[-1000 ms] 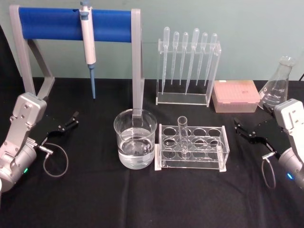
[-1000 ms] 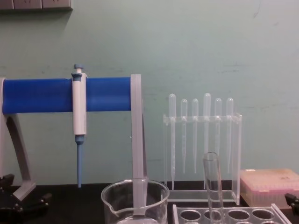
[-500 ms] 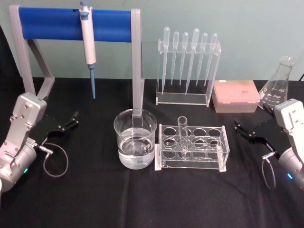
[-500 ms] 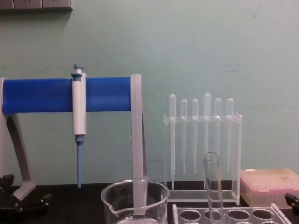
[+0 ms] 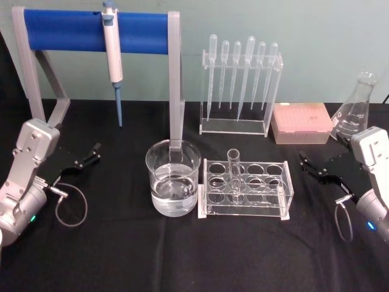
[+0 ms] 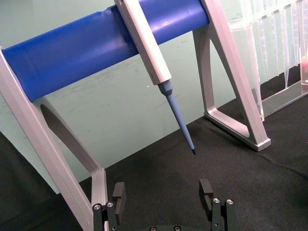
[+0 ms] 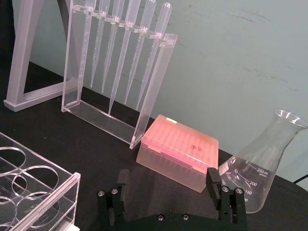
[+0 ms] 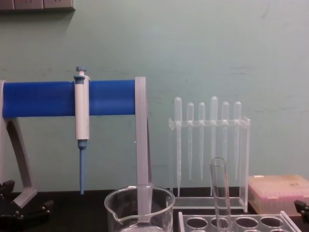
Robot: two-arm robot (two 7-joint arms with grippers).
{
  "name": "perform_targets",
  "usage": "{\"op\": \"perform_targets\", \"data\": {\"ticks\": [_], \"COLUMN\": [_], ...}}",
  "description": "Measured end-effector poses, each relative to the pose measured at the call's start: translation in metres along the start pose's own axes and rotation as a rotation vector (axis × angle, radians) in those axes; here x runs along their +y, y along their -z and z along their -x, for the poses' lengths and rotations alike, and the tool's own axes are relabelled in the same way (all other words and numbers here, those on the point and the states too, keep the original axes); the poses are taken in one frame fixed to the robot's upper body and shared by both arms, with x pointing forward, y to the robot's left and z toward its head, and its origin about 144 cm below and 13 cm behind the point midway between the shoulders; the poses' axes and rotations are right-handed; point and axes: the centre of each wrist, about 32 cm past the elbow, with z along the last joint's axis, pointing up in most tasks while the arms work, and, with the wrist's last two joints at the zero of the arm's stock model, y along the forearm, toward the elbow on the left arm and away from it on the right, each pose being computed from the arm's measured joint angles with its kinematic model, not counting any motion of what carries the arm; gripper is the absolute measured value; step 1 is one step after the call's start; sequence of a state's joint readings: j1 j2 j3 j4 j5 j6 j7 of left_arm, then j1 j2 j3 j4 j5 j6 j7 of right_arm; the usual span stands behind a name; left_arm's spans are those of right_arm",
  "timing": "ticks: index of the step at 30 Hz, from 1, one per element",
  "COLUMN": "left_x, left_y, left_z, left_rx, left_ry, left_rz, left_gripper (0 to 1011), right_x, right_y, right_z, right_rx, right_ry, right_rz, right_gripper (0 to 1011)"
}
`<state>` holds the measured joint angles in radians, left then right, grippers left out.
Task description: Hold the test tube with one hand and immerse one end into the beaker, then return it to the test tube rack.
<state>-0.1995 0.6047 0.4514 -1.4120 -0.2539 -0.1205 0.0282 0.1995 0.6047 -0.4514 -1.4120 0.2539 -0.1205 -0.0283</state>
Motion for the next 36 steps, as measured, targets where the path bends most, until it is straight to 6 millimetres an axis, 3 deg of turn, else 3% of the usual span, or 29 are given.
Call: {"op": "perform_targets", "data": {"ticks": [20, 28, 36], "left_x": [0.0, 0.0, 0.0], "left_y": [0.0, 0.0, 0.0], "left_z": [0.0, 0.0, 0.0], "left_rx": [0.0, 0.0, 0.0], "left_ry": [0.0, 0.0, 0.0], "left_rz": [0.0, 0.0, 0.0], "left_gripper": [1000, 1000, 1000], "right_x": [-0.001, -0.011, -0.029], "right_y": [-0.003, -0.03, -0.053], "right_z": [-0.001, -0.012, -0.039], "right_rx": [0.004, 0.05, 0.081], "right_ry": [-0.003, -0.037, -0.17], "right_rz": [-0.011, -0.068, -0.1], "right_gripper": [1004, 1004, 1004]}}
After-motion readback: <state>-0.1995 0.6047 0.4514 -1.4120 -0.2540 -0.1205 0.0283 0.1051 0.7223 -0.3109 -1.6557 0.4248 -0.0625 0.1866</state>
